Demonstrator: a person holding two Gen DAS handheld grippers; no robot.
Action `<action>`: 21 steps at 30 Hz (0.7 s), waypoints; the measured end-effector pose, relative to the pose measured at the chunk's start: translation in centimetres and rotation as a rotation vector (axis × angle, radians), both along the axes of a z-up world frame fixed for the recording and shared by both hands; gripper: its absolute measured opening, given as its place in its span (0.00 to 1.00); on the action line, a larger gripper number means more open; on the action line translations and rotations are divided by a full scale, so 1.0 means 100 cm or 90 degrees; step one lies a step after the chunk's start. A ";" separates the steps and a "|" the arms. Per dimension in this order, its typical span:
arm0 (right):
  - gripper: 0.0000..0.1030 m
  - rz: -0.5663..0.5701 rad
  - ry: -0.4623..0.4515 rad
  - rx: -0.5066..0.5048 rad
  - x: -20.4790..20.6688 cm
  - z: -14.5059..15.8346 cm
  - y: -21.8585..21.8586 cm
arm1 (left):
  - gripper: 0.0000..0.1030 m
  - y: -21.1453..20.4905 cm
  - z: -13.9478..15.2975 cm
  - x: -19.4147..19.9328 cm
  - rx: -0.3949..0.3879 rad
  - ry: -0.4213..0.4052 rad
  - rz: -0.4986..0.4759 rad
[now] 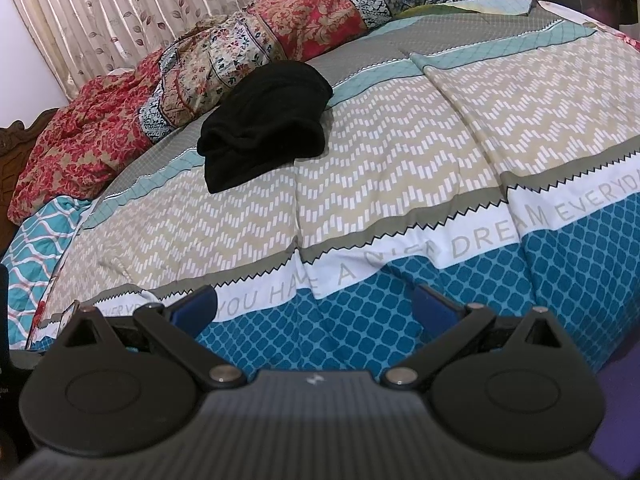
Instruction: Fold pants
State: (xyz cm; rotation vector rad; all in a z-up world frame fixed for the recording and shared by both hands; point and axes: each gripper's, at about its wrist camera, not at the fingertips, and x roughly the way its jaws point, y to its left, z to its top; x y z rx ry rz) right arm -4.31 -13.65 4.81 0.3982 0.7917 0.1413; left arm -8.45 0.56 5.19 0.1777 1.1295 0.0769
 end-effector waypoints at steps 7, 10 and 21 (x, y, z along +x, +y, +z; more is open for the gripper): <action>1.00 -0.002 0.002 0.001 0.000 0.001 -0.002 | 1.00 0.000 -0.002 0.001 0.003 0.002 0.000; 1.00 -0.001 0.002 0.001 0.000 0.001 -0.001 | 1.00 0.000 -0.002 0.000 0.004 0.002 -0.001; 1.00 -0.001 0.003 -0.001 0.000 0.000 -0.001 | 1.00 -0.005 -0.007 -0.001 0.006 0.016 -0.013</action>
